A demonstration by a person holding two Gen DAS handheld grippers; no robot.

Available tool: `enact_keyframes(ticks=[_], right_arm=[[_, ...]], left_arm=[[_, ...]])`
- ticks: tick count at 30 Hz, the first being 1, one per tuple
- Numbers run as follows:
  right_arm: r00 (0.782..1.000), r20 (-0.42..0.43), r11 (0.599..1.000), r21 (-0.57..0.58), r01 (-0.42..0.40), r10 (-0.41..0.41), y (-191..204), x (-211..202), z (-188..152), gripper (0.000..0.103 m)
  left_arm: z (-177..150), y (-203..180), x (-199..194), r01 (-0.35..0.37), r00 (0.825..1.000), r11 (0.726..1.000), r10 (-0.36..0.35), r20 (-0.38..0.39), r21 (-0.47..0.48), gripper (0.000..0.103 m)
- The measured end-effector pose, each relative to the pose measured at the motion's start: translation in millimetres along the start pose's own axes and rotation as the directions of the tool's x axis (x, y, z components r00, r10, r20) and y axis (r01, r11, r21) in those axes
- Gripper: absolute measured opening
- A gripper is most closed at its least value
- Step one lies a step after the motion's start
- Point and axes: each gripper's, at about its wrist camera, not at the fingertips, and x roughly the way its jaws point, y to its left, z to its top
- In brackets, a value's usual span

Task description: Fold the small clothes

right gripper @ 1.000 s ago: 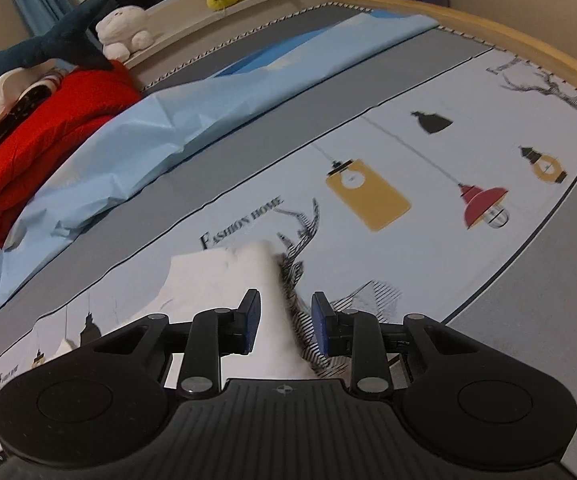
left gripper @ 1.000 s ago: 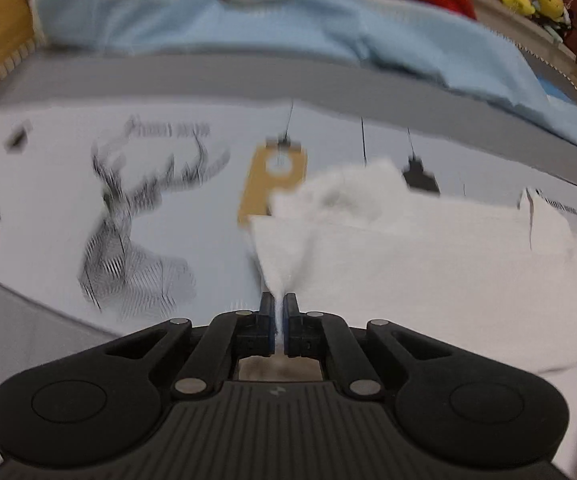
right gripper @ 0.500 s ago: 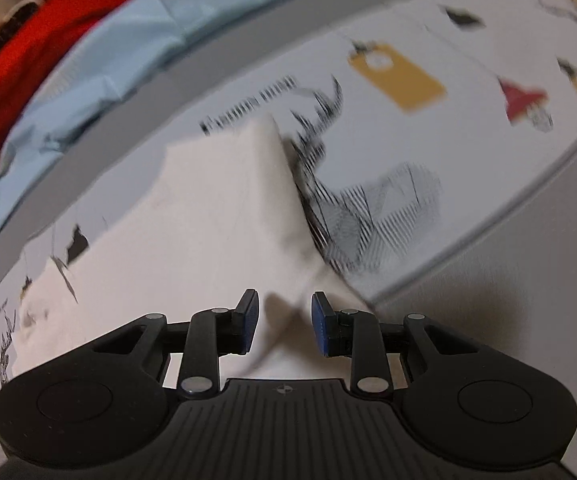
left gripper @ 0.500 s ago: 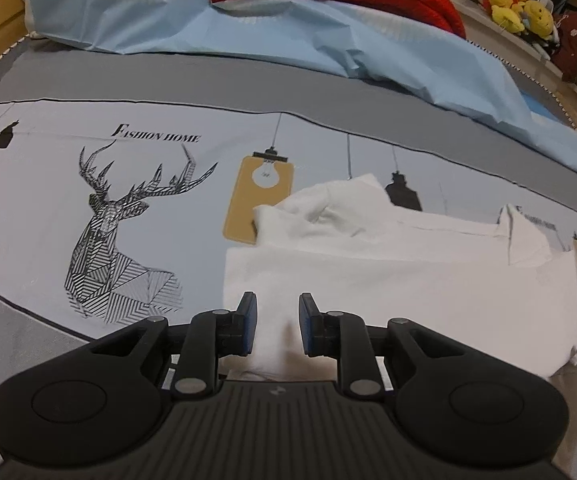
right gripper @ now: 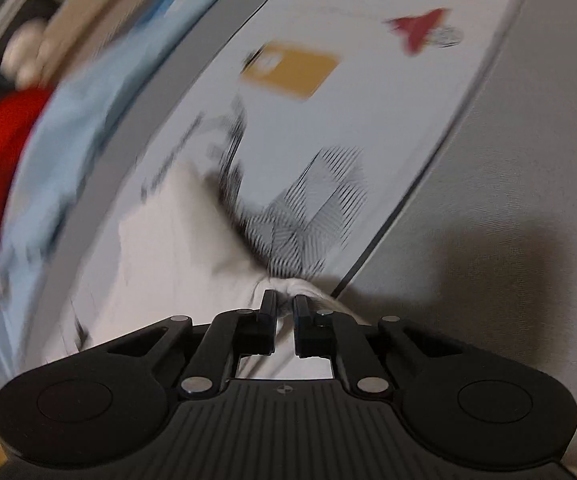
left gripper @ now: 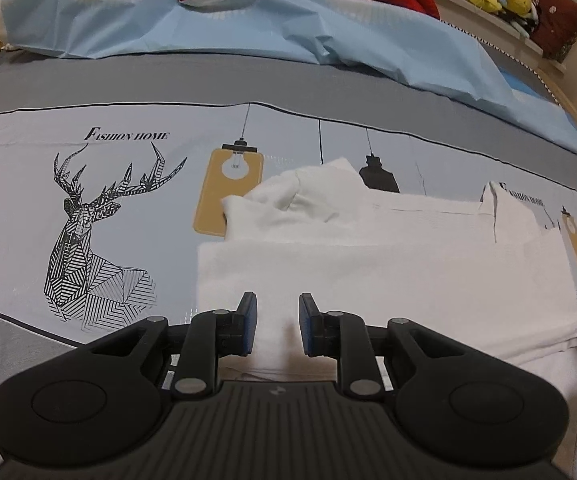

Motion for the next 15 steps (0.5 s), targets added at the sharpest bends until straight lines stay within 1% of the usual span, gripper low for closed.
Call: enact_keyframes(ticks=[2, 3, 5, 6, 7, 8, 9, 10, 11, 12, 13, 14, 15], right_arm=[[1.0, 0.025, 0.997, 0.072, -0.011, 0.009, -9.9, -7.4, 4.3, 0.008], [0.999, 0.036, 0.995, 0.098, -0.001, -0.003, -14.2, -8.9, 4.9, 0.005], [0.995, 0.053, 0.986, 0.148, 0.079, -0.088, -23.4, -11.6, 5.8, 0.005], [0.992, 0.049, 0.98, 0.169, 0.103, -0.113, -27.3, -12.2, 6.4, 0.008], [0.992, 0.042, 0.976, 0.189, 0.11, -0.12, -30.2, -13.0, 6.2, 0.008], [0.993, 0.047, 0.978, 0.183, 0.099, -0.109, -28.4, -15.2, 5.6, 0.008], [0.992, 0.072, 0.984, 0.155, 0.091, -0.103, -22.8, -19.5, 4.6, 0.008], [0.989, 0.123, 0.993, 0.094, 0.066, -0.078, -12.2, -25.2, 3.5, 0.008], [0.988, 0.152, 0.999, 0.034, 0.034, -0.039, -2.1, -27.4, 2.3, 0.008], [0.988, 0.155, 1.0, -0.027, -0.008, 0.012, 8.2, -25.8, 1.1, 0.008], [0.989, 0.12, 0.993, -0.089, -0.077, 0.088, 19.0, -19.2, 0.1, 0.01], [0.987, 0.069, 0.983, -0.13, -0.133, 0.142, 25.7, -10.8, -1.1, 0.012], [0.986, 0.019, 0.974, -0.158, -0.161, 0.166, 29.9, -1.2, -3.2, 0.014]], left_arm=[[0.2, -0.6, 1.4, 0.002, 1.0, 1.0, -0.002, 0.0, 0.002, 0.024], [0.0, -1.8, 2.3, 0.002, 1.0, 1.0, -0.002, -0.003, 0.004, 0.024], [-0.9, -4.1, 4.1, 0.005, 1.0, 1.0, -0.004, -0.01, 0.015, 0.024], [-1.4, -5.9, 5.4, 0.006, 1.0, 1.0, -0.005, -0.014, 0.023, 0.025], [-2.1, -7.2, 6.5, 0.005, 1.0, 1.0, -0.005, -0.016, 0.031, 0.026], [-2.6, -8.1, 8.0, 0.004, 1.0, 0.999, -0.003, -0.018, 0.037, 0.026], [-3.2, -8.3, 9.5, 0.001, 1.0, 0.999, -0.001, -0.021, 0.038, 0.026], [-3.4, -8.2, 11.3, -0.001, 1.0, 0.999, 0.001, -0.023, 0.036, 0.026], [-3.6, -7.6, 13.5, -0.003, 1.0, 1.0, 0.003, -0.028, 0.03, 0.026], [-4.3, -7.3, 15.6, -0.004, 0.999, 1.0, 0.005, -0.033, 0.026, 0.026], [-5.6, -7.1, 17.9, -0.005, 0.999, 1.0, 0.006, -0.038, 0.025, 0.026], [-7.0, -7.1, 20.9, -0.004, 0.999, 1.0, 0.006, -0.045, 0.025, 0.026], [-9.2, -7.1, 24.8, -0.004, 0.998, 1.0, 0.005, -0.055, 0.027, 0.026]])
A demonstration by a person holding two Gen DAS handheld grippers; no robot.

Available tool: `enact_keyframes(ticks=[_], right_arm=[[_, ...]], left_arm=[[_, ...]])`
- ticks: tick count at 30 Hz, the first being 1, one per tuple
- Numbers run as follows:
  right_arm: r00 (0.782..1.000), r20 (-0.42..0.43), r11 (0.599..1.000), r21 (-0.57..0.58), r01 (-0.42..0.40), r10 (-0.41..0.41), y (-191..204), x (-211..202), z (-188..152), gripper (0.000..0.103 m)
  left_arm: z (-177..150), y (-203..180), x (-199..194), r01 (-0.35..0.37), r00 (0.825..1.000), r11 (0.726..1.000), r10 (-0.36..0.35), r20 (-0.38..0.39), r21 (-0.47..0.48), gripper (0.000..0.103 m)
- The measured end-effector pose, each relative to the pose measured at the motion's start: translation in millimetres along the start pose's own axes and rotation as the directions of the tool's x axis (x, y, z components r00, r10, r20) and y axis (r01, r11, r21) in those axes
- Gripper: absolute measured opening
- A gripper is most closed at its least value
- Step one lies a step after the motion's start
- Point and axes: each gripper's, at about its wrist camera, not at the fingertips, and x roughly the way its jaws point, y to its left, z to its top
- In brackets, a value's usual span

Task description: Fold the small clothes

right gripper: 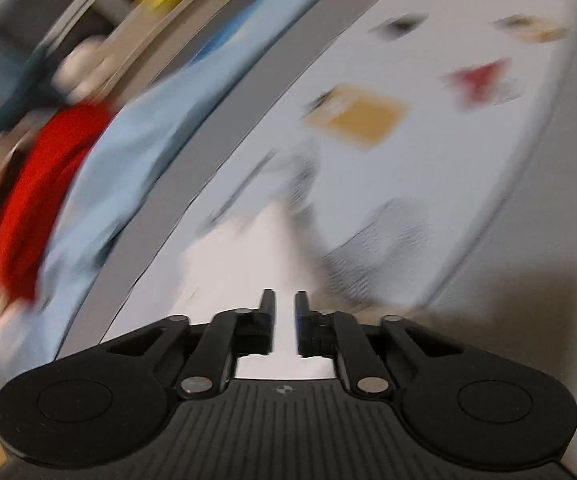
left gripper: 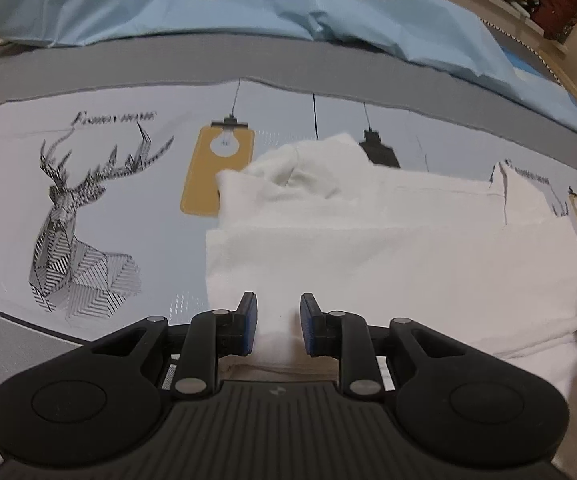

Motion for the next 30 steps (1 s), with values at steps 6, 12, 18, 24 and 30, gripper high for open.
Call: enact_keyframes(ticks=[6, 12, 18, 24, 30], right_arm=[[0.975, -0.145, 0.973, 0.131, 0.19, -0.17, -36.4, 35.1, -2.3, 0.001], [0.993, 0.062, 0.994, -0.035, 0.103, -0.101, 8.5, 8.3, 13.0, 0.029], [0.996, -0.083, 0.998, -0.056, 0.041, -0.045, -8.3, 52.7, 22.1, 0.016], [0.984, 0.058, 0.979, -0.109, 0.173, -0.168, -13.7, 32.2, 29.8, 0.015], [0.992, -0.12, 0.965, -0.262, -0.001, -0.032, 3.0, 45.8, 14.1, 0.022]], left_arm=[[-9.3, 7.2, 21.6, -0.02, 0.996, 1.0, 0.021, -0.082, 0.009, 0.026], [-1.9, 5.6, 10.1, 0.006, 0.999, 1.0, -0.006, -0.045, -0.007, 0.028], [-1.4, 4.8, 6.4, 0.009, 0.999, 1.0, -0.009, -0.041, 0.004, 0.028], [1.9, 13.7, 4.6, 0.023, 0.999, 1.0, -0.023, -0.028, -0.01, 0.028], [-3.8, 13.0, 17.3, 0.049, 0.998, 0.999, -0.049, -0.041, -0.003, 0.028]])
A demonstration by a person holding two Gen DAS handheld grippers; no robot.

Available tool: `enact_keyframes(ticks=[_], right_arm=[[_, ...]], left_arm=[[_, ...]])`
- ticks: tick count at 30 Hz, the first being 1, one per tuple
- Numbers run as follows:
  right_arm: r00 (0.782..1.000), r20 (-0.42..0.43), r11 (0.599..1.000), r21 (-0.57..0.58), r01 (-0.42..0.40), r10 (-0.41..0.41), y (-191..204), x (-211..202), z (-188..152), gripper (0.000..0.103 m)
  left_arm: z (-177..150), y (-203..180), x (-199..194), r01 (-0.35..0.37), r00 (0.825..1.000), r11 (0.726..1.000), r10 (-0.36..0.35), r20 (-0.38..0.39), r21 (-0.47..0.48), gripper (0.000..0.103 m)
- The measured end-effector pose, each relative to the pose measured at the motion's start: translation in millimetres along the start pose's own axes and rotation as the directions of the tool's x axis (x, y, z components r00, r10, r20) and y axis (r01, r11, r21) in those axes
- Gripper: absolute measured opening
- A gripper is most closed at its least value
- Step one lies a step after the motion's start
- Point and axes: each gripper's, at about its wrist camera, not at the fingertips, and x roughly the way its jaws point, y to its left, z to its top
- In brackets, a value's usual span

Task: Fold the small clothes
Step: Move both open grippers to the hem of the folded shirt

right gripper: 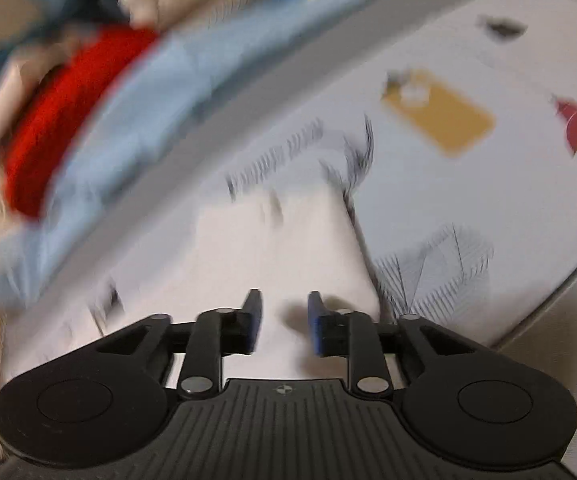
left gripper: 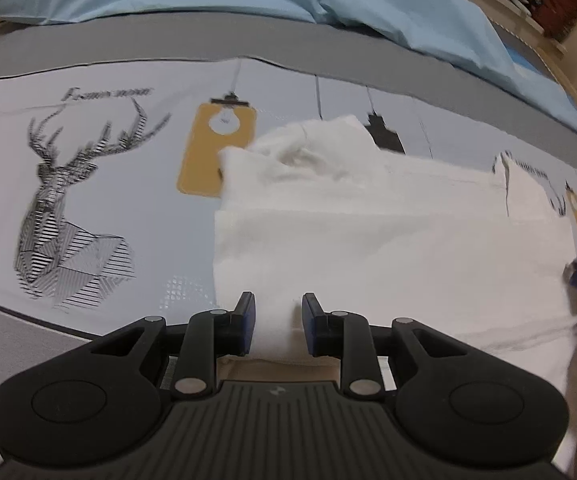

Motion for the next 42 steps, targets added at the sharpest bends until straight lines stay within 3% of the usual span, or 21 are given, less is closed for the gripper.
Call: enact_keyframes(ticks=[1, 3, 5, 6, 8, 9, 10, 13, 14, 16, 20, 26, 30, 33, 35, 37, 39, 40, 42], right_arm=[[0.996, -0.047, 0.997, -0.017, 0.069, -0.07, -5.9, 6.8, -4.5, 0.0], [0.997, -0.028, 0.997, 0.035, 0.072, -0.071, -13.3, 1.1, -5.5, 0.0], [0.998, 0.027, 0.998, 0.049, 0.048, -0.049, -10.6, -14.0, -2.9, 0.007], [0.997, 0.06, 0.999, 0.003, 0.054, -0.054, -4.7, -16.5, -4.5, 0.019], [0.988, 0.008, 0.985, -0.08, 0.154, -0.154, -5.6, -12.4, -10.3, 0.032], [0.977, -0.027, 0.973, -0.093, 0.21, -0.213, -12.9, -7.4, -14.2, 0.05], [0.977, -0.015, 0.976, -0.046, 0.212, -0.213, -21.0, -13.7, -17.7, 0.05], [0.974, 0.033, 0.974, 0.037, 0.221, -0.223, -16.1, -46.1, -14.1, 0.048], [0.974, 0.07, 0.976, 0.013, 0.216, -0.217, -7.4, -60.8, -15.0, 0.048], [0.974, 0.132, 0.981, -0.041, 0.191, -0.184, 10.9, -94.6, -16.2, 0.048], [0.97, 0.227, 0.986, -0.111, 0.121, -0.093, 34.4, -164.4, -26.1, 0.048], [0.952, 0.304, 0.96, -0.271, 0.063, 0.023, 45.6, -245.9, -79.0, 0.051], [0.953, 0.301, 0.937, -0.34, 0.073, 0.035, 30.9, -273.9, -124.2, 0.053], [0.962, 0.273, 0.94, -0.331, 0.078, 0.016, 10.3, -285.9, -156.4, 0.053], [0.966, 0.257, 0.944, -0.315, 0.098, -0.014, -6.8, -286.0, -172.2, 0.053], [0.969, 0.242, 0.952, -0.282, 0.123, -0.053, -26.7, -283.9, -184.8, 0.052], [0.975, 0.193, 0.963, -0.224, 0.152, -0.109, -42.5, -276.0, -190.3, 0.047], [0.98, 0.176, 0.973, -0.193, 0.128, -0.094, -49.1, -273.2, -190.2, 0.046], [0.989, 0.135, 0.983, -0.164, 0.087, -0.065, -58.4, -263.9, -192.2, 0.045]], left_arm=[[-4.2, 0.9, 8.2, -0.012, 1.0, 1.0, 0.012, -0.019, 0.016, 0.028], [-14.1, 4.4, 20.7, -0.023, 0.999, 0.999, 0.025, -0.042, 0.033, 0.026], [-14.0, -0.1, 13.6, -0.036, 0.999, 0.998, 0.037, -0.023, 0.05, 0.026], [-13.1, -3.1, 5.7, -0.033, 0.999, 0.998, 0.033, 0.002, 0.049, 0.027], [-17.1, -3.8, -2.4, 0.018, 0.997, 0.998, -0.021, 0.068, 0.054, 0.029], [-24.1, -3.0, 3.9, 0.004, 0.999, 0.997, -0.007, 0.041, 0.074, 0.031], [-30.1, -2.2, 12.0, -0.027, 1.0, 0.996, 0.028, -0.012, 0.086, 0.029], [-39.2, -7.1, -2.8, -0.034, 0.999, 0.995, 0.036, -0.022, 0.094, 0.03], [-40.0, -10.1, -16.0, -0.029, 1.0, 0.995, 0.028, 0.007, 0.101, 0.032], [-44.4, -14.6, -50.0, -0.003, 0.995, 0.994, -0.008, 0.095, 0.111, 0.047], [-53.0, -17.8, -105.6, -0.011, 0.982, 0.995, -0.007, 0.186, 0.095, 0.053], [-110.6, -13.7, -196.0, 0.013, 0.942, 0.999, -0.027, 0.335, 0.045, 0.083], [-164.4, -7.4, -232.2, 0.018, 0.934, 0.999, -0.032, 0.357, 0.041, 0.085], [-198.1, 4.0, -234.9, 0.002, 0.935, 0.998, -0.026, 0.354, 0.068, 0.085], [-219.3, 18.1, -225.7, -0.01, 0.946, 0.997, -0.017, 0.323, 0.082, 0.081], [-234.6, 38.9, -212.6, 0.033, 0.971, 0.999, -0.04, 0.235, 0.035, 0.047], [-241.6, 56.3, -193.6, 0.114, 0.984, 0.992, -0.105, 0.144, -0.051, 0.028], [-244.6, 60.3, -186.8, 0.132, 0.986, 0.989, -0.123, 0.113, -0.075, 0.022], [-248.5, 58.7, -175.4, 0.132, 0.989, 0.989, -0.128, 0.072, -0.062, 0.022]])
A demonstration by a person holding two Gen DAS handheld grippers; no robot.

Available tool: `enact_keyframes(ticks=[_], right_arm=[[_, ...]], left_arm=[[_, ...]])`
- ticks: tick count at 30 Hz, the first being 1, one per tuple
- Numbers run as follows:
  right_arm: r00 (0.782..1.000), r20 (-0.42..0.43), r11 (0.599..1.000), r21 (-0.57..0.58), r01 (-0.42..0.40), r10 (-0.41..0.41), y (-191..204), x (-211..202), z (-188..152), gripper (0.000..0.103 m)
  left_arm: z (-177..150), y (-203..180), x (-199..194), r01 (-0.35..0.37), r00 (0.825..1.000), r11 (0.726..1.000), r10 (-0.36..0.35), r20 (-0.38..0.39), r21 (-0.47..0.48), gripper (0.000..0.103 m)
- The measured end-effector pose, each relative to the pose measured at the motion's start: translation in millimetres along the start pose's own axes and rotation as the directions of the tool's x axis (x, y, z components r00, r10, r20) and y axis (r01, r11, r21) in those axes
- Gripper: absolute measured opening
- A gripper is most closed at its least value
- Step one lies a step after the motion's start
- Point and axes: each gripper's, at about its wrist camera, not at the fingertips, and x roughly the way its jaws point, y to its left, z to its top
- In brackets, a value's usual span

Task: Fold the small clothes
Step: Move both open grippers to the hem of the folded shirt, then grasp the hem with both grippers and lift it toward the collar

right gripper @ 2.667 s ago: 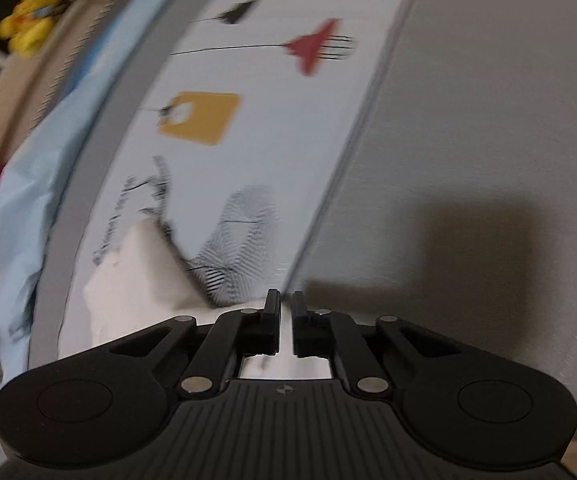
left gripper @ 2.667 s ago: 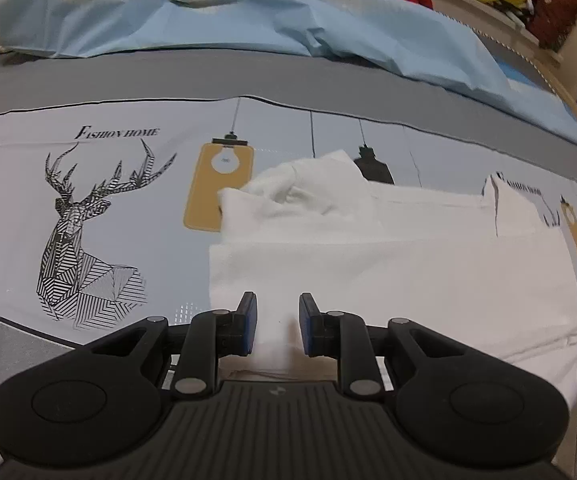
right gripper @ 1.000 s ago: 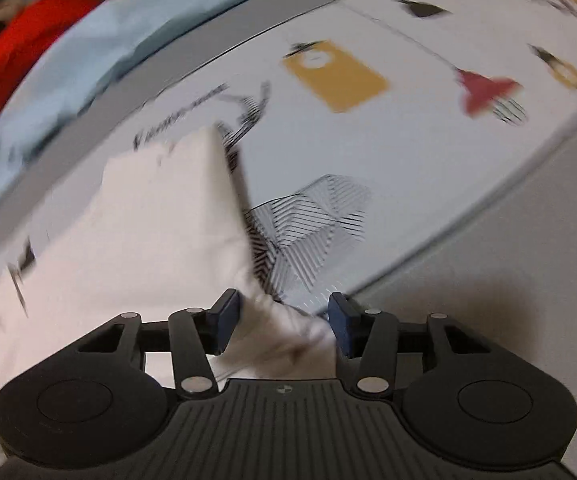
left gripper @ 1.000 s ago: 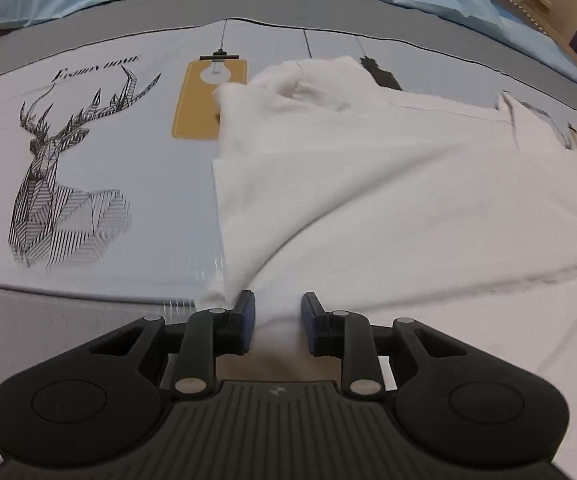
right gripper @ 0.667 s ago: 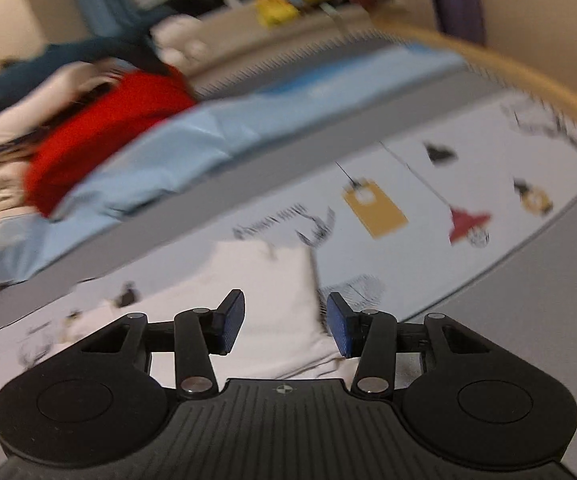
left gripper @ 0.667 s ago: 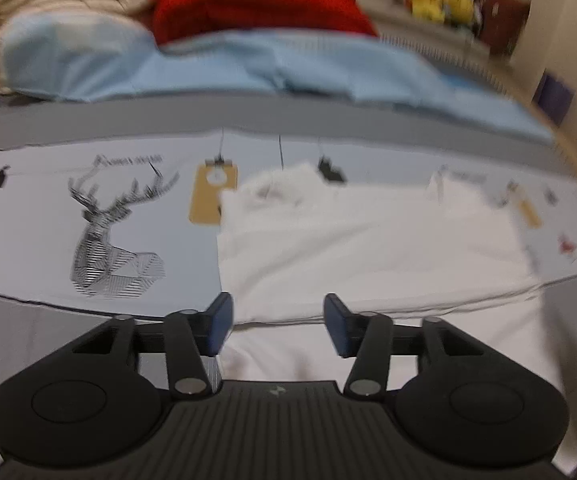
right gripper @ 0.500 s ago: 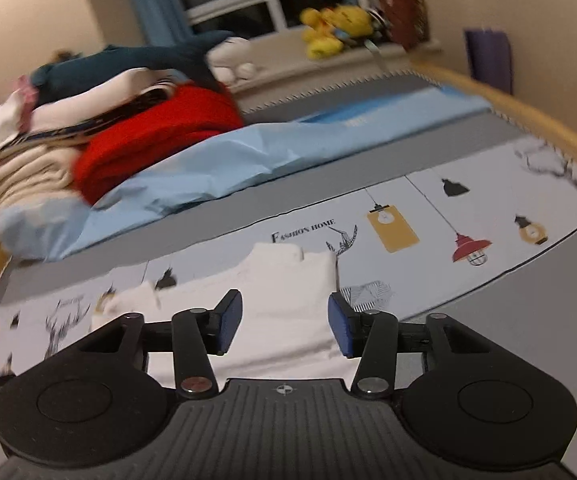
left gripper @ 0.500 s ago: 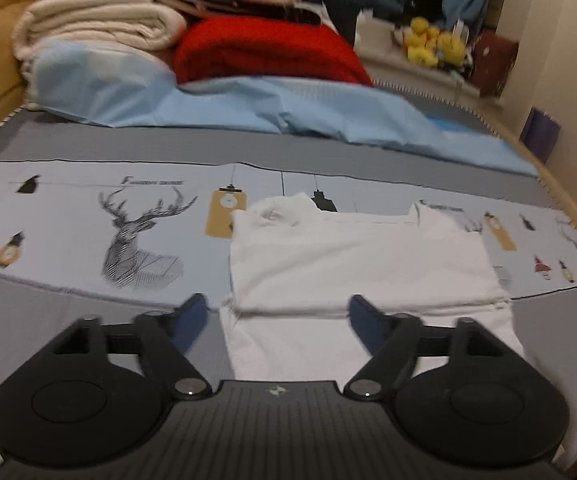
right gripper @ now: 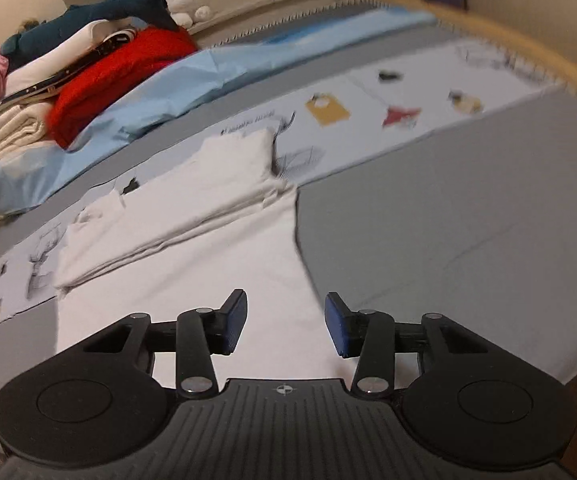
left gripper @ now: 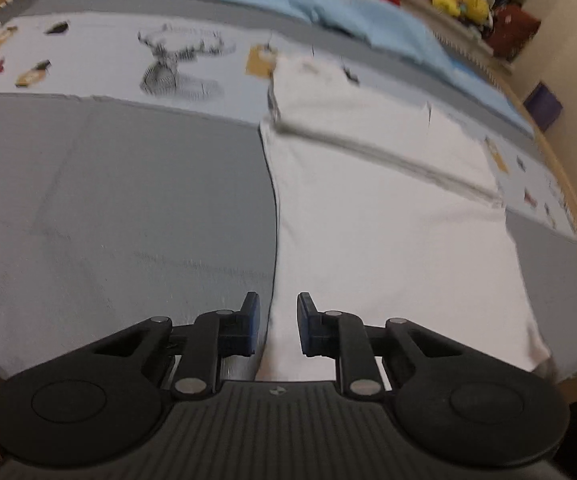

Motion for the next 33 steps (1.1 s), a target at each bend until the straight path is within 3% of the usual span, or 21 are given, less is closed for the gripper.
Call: enact_keyframes(ticks=[5, 8, 10, 20, 23, 24, 26, 27, 33], right_arm=[[0.987, -0.141, 0.997, -0.003, 0.08, -0.08, -10.6, 37.3, -21.1, 0.046], [0.971, -0.2, 0.991, -0.005, 0.132, -0.131, -13.6, 53.3, -28.4, 0.046], [0.964, -0.221, 0.988, -0.01, 0.151, -0.15, -15.9, 58.9, -31.6, 0.045], [0.912, -0.325, 0.968, -0.097, 0.232, -0.251, -25.6, 81.8, -48.7, 0.048], [0.909, -0.326, 0.964, -0.143, 0.224, -0.259, -18.2, 83.6, -52.8, 0.049], [0.909, -0.328, 0.964, -0.152, 0.22, -0.259, -16.1, 83.9, -53.6, 0.048], [0.91, -0.326, 0.964, -0.164, 0.21, -0.254, -12.1, 83.6, -54.3, 0.029], [0.913, -0.325, 0.966, -0.161, 0.204, -0.247, -11.6, 83.0, -54.1, 0.007], [0.943, -0.281, 0.982, -0.111, 0.152, -0.177, -9.5, 67.3, -47.3, 0.008]], left_arm=[[-13.5, -6.7, 29.5, -0.017, 0.993, 0.999, 0.021, -0.119, 0.034, 0.023], [-17.1, -7.0, 37.0, -0.033, 0.989, 0.999, 0.039, -0.143, 0.041, 0.029], [-19.7, -5.8, 40.5, -0.041, 0.987, 0.998, 0.048, -0.154, 0.048, 0.034], [-28.6, -16.7, 64.7, -0.066, 0.966, 0.992, 0.091, -0.243, 0.109, 0.033], [-32.7, -21.4, 69.2, -0.074, 0.96, 0.986, 0.111, -0.259, 0.15, 0.026], [-33.7, -22.4, 69.8, -0.074, 0.959, 0.984, 0.115, -0.26, 0.161, 0.017], [-33.7, -22.5, 68.1, -0.068, 0.961, 0.984, 0.108, -0.255, 0.163, 0.008], [-33.3, -22.2, 65.5, -0.064, 0.963, 0.985, 0.103, -0.248, 0.16, 0.007], [-30.5, -19.6, 47.8, -0.037, 0.976, 0.993, 0.061, -0.21, 0.116, 0.01]])
